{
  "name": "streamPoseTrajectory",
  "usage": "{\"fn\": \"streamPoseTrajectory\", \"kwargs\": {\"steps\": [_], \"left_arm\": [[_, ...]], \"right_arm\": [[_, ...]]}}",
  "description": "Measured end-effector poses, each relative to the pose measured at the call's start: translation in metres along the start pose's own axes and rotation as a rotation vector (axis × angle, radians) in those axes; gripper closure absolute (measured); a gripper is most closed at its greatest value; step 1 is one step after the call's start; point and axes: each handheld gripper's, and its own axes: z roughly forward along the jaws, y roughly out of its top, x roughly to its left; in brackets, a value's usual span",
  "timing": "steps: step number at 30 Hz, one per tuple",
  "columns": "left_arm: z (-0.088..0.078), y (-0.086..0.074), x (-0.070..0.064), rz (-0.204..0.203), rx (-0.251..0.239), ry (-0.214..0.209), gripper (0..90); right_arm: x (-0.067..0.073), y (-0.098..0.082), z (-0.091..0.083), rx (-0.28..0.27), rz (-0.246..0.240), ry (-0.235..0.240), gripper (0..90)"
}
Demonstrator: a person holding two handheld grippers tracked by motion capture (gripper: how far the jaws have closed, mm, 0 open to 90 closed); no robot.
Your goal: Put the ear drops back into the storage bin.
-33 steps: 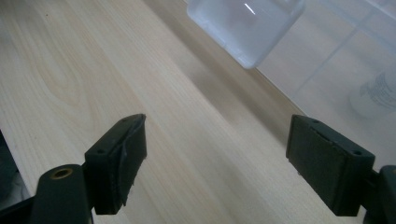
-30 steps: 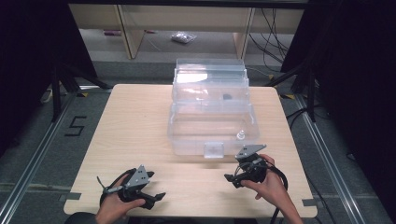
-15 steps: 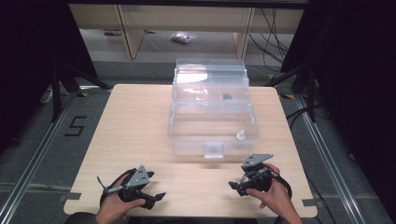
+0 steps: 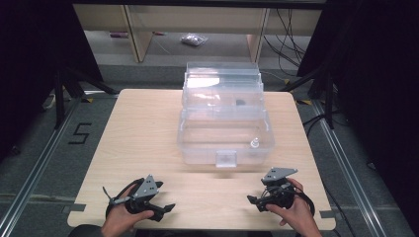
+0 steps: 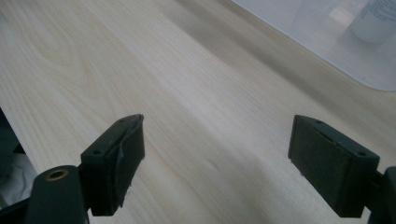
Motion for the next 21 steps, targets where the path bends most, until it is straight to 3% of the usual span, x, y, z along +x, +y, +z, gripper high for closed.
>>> {"fn": "streamPoseTrajectory", "kwargs": {"steps": [5,7,8,10,11,12,16,17,19,21], "left_arm": [[0.000,0.000,-0.001,-0.013,0.002,0.004,15.0],[0.000,0.000,0.000,0.002,0.002,0.002,15.1],[0.000,0.000,-0.001,-0.015,0.002,0.004,15.1],[0.000,0.000,-0.001,-0.012,0.002,0.003,15.1],[0.000,0.000,-0.001,-0.012,0.002,0.004,15.1],[0.000,0.000,0.000,0.000,0.001,0.004,15.1],[0.000,0.000,-0.001,-0.013,0.001,0.004,15.1],[0.000,0.000,-0.001,-0.012,0.002,0.004,15.1],[0.000,0.000,-0.001,-0.012,0.002,0.003,15.1],[0.000,0.000,-0.001,-0.012,0.003,0.003,15.1]], "right_arm": [[-0.002,-0.006,-0.003,0.006,0.002,0.006,18.8],[-0.002,-0.008,-0.003,-0.010,0.010,-0.008,18.3],[0.000,-0.009,-0.004,-0.002,0.037,-0.012,18.1],[0.000,-0.010,-0.004,-0.007,0.043,-0.006,17.7],[-0.001,-0.011,-0.005,0.000,0.019,-0.005,17.5],[-0.001,-0.011,-0.004,-0.003,0.018,-0.006,17.4],[0.001,-0.012,-0.007,0.004,0.049,-0.012,17.1],[-0.001,-0.013,-0.006,-0.011,0.029,-0.020,17.0],[0.003,-0.014,-0.007,0.008,0.076,-0.017,16.9],[0.000,-0.015,-0.005,-0.020,0.030,-0.025,16.8]]}}
